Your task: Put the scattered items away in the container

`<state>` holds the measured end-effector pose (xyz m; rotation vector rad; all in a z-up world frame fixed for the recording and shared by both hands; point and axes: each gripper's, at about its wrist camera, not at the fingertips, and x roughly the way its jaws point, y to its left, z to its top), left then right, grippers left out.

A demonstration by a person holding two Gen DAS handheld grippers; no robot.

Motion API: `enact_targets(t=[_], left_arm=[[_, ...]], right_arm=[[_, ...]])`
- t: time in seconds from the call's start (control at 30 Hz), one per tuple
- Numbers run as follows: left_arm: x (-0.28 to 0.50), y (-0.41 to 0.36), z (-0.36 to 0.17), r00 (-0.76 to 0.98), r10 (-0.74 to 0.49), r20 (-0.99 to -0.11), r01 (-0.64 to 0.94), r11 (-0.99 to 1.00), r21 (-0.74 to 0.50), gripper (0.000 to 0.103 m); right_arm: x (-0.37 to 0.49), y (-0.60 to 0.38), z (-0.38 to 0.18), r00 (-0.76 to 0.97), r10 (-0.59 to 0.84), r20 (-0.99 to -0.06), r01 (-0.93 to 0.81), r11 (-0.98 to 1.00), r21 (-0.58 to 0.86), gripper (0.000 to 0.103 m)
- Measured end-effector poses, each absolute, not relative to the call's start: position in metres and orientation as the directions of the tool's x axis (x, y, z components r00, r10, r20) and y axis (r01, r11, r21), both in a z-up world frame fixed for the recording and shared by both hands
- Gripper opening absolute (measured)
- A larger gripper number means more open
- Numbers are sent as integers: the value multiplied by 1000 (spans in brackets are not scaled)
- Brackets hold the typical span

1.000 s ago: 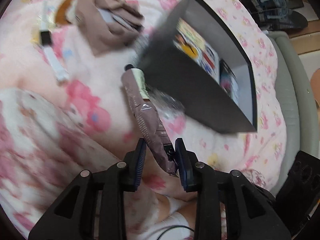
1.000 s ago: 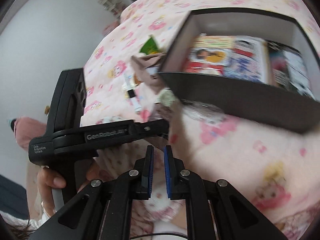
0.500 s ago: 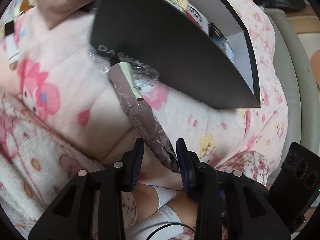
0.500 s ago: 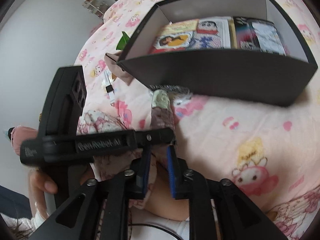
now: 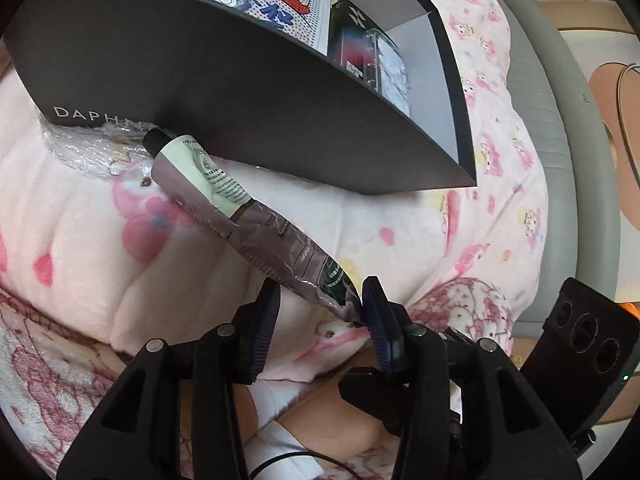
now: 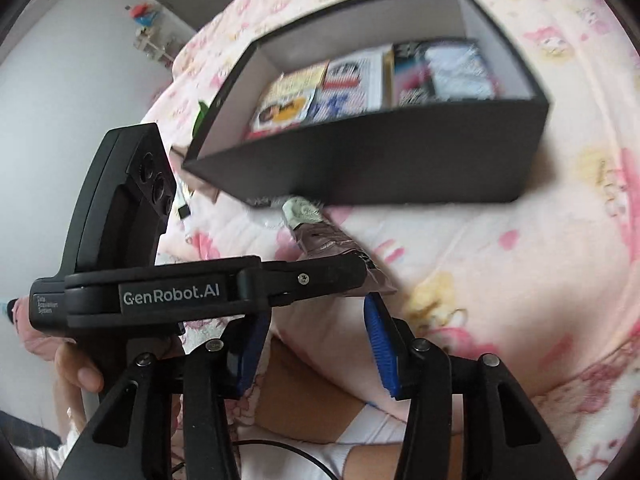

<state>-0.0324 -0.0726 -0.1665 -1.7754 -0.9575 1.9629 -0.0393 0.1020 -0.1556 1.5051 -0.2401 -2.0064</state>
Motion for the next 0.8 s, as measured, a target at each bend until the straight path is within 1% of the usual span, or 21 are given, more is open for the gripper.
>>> enact_targets(t=[0.13,0.17,0.27,0.37,0.4,0.47,0.53,0.63,0.7,0.8], left_arm=[[-22,-95,-157,-168,650,-741,205,-713,-671,43],[-20,-105,-153,-184,624,-759,225,-725,-651,43],[-14,-126,-138,-259,486,-835,258,-798,-545,43],[-16,-148,-135,-306,425,-852,309,-802,-511,43],[-19,-155,-136,-318,403,-858,325,-804,-498,43],[-27,-167,-144,-315,358,-879,363,-810,-460,43],[-36,-171,-153,-304,363,-881,366,-809,-459,43],[-51,-163,-165,-278,434,-857,317,-801,-508,43],[-59,-155,-169,-280,426,-860,286,-818,-499,43],[-70,-148,-180,-272,398,-876,284,-837,-468,43]], right_arm=[[-36,101,-162,-109,-617,-779,358,-756,548,44],[-37,102,-162,-114,-612,-783,354,-761,543,44],[-45,109,-167,-123,-602,-789,329,-775,540,44],[-55,115,-180,-97,-626,-774,251,-768,590,44],[-56,113,-183,-121,-631,-766,208,-771,602,44],[-56,108,-188,-94,-652,-752,213,-751,624,44],[-53,104,-193,-71,-667,-742,201,-738,644,44],[-53,104,-203,-74,-634,-770,158,-770,618,44],[-55,112,-201,-92,-614,-784,130,-788,602,44],[-57,115,-202,-108,-594,-797,120,-804,583,44]])
